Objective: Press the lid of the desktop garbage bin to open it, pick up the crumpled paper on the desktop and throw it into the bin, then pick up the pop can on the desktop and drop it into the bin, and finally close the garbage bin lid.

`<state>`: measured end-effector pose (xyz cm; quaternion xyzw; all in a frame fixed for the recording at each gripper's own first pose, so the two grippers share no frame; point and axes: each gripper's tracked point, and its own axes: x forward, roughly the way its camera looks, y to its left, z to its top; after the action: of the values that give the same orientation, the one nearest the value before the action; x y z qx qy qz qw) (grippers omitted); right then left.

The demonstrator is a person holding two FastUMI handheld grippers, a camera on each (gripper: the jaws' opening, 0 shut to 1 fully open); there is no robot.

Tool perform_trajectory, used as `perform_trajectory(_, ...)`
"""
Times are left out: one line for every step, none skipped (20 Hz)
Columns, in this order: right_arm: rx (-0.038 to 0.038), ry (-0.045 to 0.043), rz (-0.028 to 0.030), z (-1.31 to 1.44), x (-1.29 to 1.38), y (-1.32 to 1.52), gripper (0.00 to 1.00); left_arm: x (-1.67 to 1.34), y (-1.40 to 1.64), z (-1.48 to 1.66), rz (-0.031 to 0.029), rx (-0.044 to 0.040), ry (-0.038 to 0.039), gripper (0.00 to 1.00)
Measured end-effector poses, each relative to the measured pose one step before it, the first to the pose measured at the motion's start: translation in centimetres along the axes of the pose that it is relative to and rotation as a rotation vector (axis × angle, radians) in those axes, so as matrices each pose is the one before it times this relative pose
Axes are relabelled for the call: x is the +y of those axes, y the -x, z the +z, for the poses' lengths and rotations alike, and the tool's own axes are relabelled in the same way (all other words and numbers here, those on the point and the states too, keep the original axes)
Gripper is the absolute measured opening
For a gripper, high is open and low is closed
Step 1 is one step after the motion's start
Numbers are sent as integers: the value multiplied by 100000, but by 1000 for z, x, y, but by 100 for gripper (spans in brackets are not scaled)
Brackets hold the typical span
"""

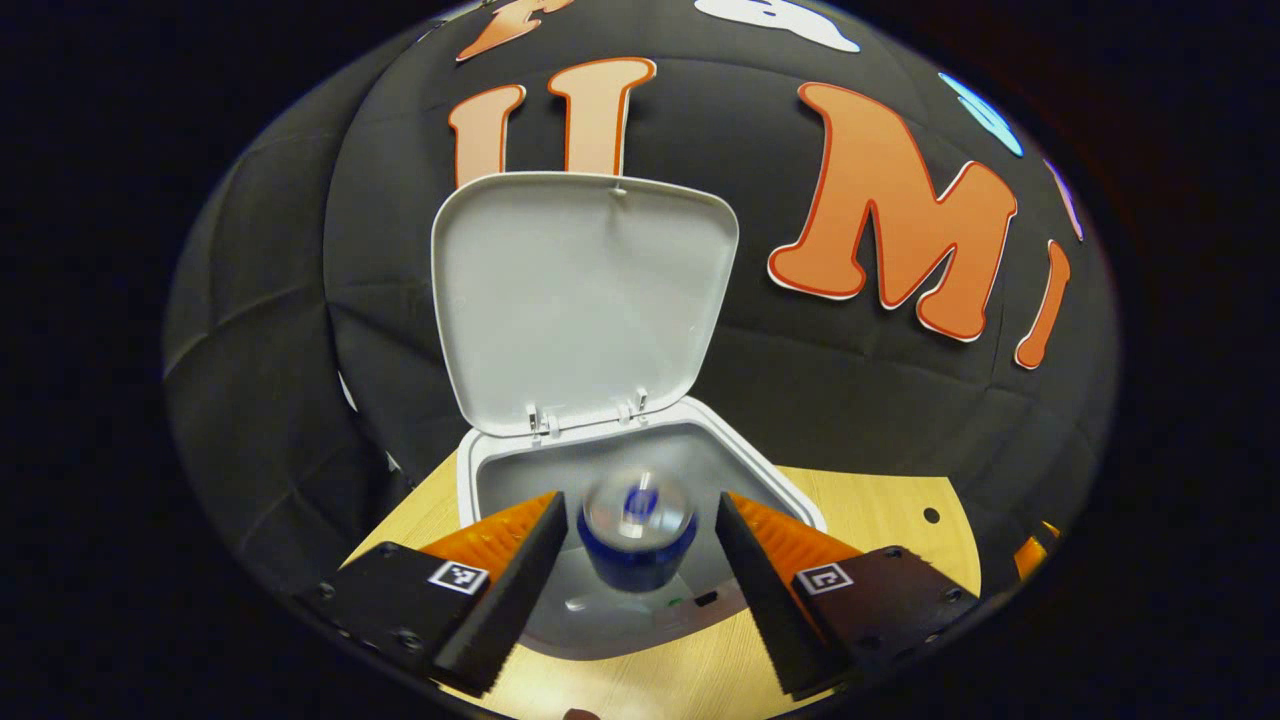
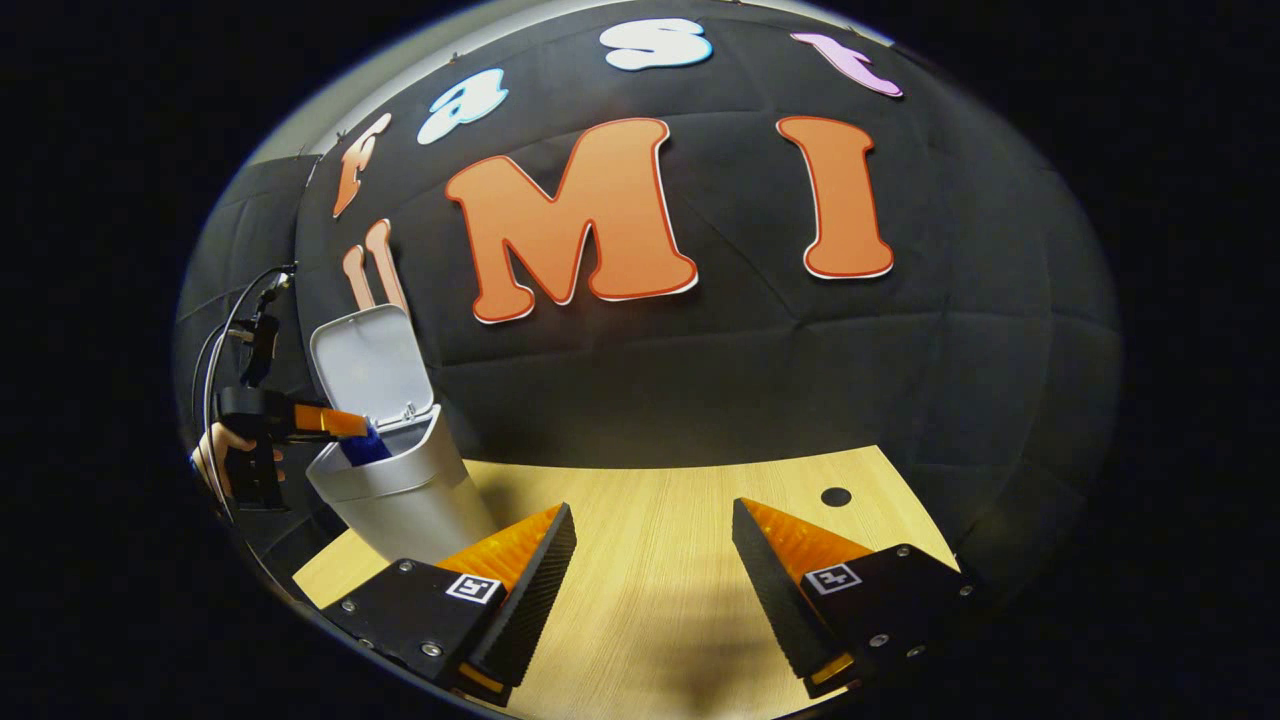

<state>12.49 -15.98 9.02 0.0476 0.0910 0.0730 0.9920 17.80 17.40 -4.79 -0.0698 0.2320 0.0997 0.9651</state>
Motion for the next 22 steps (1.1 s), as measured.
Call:
perform_trajectory(291, -962, -313, -45, -93, -55, 94, -134, 417, 470, 683, -1034, -1449, 99)
perform_trajectory(269, -640, -354, -247, -66, -172, 94, -6, 164, 456, 373, -1129, -1180, 98)
perform_trajectory(325, -153, -80, -155, -74, -71, 94, -106, 371, 676, 116, -2089, -262, 98)
perform_trajectory(385, 224, -144, -141, 65, -55, 94, -163, 603, 1388, -284, -4592, 304, 98)
perform_trajectory(363, 258, 116, -107, 27, -127, 94, -335, 447, 2147, -1132, -7781, 1116, 97)
perform_trajectory(275, -65, 319, -69, 83, -86, 94, -364, 324, 2816, -1043, -7217, 1750, 96)
perform_trajectory(71, -509, 333, 102, 112, -82, 94, -220, -155, 2927, -102, -6128, 807, 95)
perform_trajectory(82, -1030, 508, 30, 54, -73, 94, 57, -54, 2708, 1001, -4457, 4, 94)
perform_trajectory(-206, -1348, 830, 207, 153, -104, 94, 422, -692, 2554, 1853, -3440, 35, 94)
perform_trajectory(-338, -1242, 736, 140, 135, -4, 95, 376, -853, 2391, 1912, -3286, 909, 94)
perform_trajectory(-496, -810, 472, 199, -58, -33, 95, 273, -1463, 1847, 934, -1331, 2415, 94)
perform_trajectory(-422, -422, 167, 147, -42, -56, 94, 354, -1514, 943, 1122, 586, 3120, 94)
perform_trajectory(-554, -41, 30, 227, -202, 0, 94, 350, -1291, 1022, 1741, 603, 1783, 94)
perform_trajectory(-574, 100, -382, 232, -314, 101, 94, 410, -1448, 430, 2276, 1694, -645, 94)
perform_trajectory(-437, 111, -479, 157, -282, 74, 94, 377, -1397, 311, 2160, 2039, -3324, 94)
perform_trajectory(-362, -269, -450, 240, -359, 69, 94, 197, -1384, 329, 1946, 1931, -4193, 94)
perform_trajectory(-94, -756, -168, 163, -415, 49, 94, 77, -1002, -211, 1247, 2300, -3736, 94)
perform_trajectory(107, -769, -498, 38, -337, -43, 94, 65, -721, -439, 874, 2033, -3493, 92)
perform_trajectory(15, -692, -502, 90, -359, -48, 94, -155, -463, -332, 607, 1522, -2759, 95)
perform_trajectory(-158, -685, -465, 51, -366, -27, 94, -201, -313, -543, 181, 1549, -1630, 94)
perform_trajectory(-9, -580, -168, 72, -231, -126, 94, -236, -379, -631, -147, 1643, -734, 95)
perform_trajectory(412, -573, -213, -102, -264, -17, 94, -63, -278, -777, 191, 1736, 113, 94)
